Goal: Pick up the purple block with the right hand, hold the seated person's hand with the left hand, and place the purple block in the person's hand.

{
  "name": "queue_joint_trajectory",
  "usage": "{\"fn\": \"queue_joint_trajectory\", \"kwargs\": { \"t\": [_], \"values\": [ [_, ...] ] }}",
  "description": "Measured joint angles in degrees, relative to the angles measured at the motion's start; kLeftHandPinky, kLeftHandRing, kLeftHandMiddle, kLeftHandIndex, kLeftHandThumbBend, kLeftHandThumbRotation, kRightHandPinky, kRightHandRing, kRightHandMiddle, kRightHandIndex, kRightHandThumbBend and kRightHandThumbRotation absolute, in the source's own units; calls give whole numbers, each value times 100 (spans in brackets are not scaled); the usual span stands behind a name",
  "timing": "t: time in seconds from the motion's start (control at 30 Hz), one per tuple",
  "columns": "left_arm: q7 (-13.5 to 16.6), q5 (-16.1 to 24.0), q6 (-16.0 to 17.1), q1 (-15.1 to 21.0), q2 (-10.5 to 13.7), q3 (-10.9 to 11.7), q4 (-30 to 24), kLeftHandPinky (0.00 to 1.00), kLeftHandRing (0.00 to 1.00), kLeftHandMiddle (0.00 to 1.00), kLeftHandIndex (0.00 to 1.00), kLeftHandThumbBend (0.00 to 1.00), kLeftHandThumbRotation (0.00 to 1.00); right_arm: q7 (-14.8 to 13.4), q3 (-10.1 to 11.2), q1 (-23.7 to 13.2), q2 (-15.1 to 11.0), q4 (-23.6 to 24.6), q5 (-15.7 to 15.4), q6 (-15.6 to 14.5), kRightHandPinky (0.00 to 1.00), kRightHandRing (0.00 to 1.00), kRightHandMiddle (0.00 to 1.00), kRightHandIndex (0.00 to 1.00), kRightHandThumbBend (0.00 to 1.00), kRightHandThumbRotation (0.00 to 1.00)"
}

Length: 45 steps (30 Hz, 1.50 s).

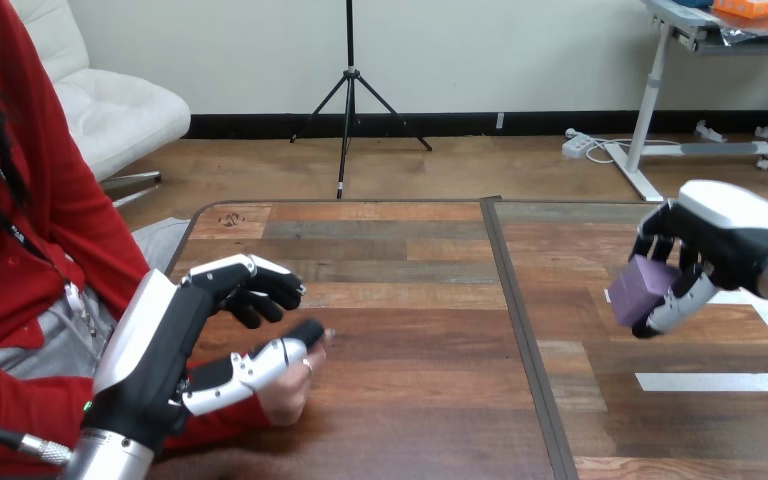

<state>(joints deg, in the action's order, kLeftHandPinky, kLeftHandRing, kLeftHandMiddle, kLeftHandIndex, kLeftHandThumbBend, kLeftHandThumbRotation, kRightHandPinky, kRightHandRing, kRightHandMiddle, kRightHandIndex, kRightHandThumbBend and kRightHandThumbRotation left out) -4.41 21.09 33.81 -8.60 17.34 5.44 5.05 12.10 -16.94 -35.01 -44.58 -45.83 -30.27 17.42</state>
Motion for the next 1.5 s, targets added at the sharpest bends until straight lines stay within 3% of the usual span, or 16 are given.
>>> {"fn": "queue_joint_trajectory", "kwargs": {
  "t": [0.27, 0.8, 1.23, 1.5],
  "values": [
    [153, 649, -244, -15, 207, -8, -57, 61, 71, 75, 73, 90, 49, -3, 139, 170, -52, 293, 41, -15, 29, 35, 40, 46, 78, 0],
    [356, 1750, -840, -26, 493, -79, -247, 65, 73, 77, 77, 100, 39, -1, 205, 433, -54, 550, 50, -118, 31, 37, 42, 47, 76, 0],
    [477, 2223, -1183, -25, 568, -290, -304, 68, 75, 79, 78, 100, 31, 30, 215, 467, -54, 552, 82, -187, 33, 38, 44, 47, 76, 0],
    [476, 2292, -1413, -24, 670, -442, -304, 70, 77, 80, 79, 100, 25, 30, 224, 467, -53, 555, 116, -160, 36, 41, 46, 47, 76, 0]
  ]
}}
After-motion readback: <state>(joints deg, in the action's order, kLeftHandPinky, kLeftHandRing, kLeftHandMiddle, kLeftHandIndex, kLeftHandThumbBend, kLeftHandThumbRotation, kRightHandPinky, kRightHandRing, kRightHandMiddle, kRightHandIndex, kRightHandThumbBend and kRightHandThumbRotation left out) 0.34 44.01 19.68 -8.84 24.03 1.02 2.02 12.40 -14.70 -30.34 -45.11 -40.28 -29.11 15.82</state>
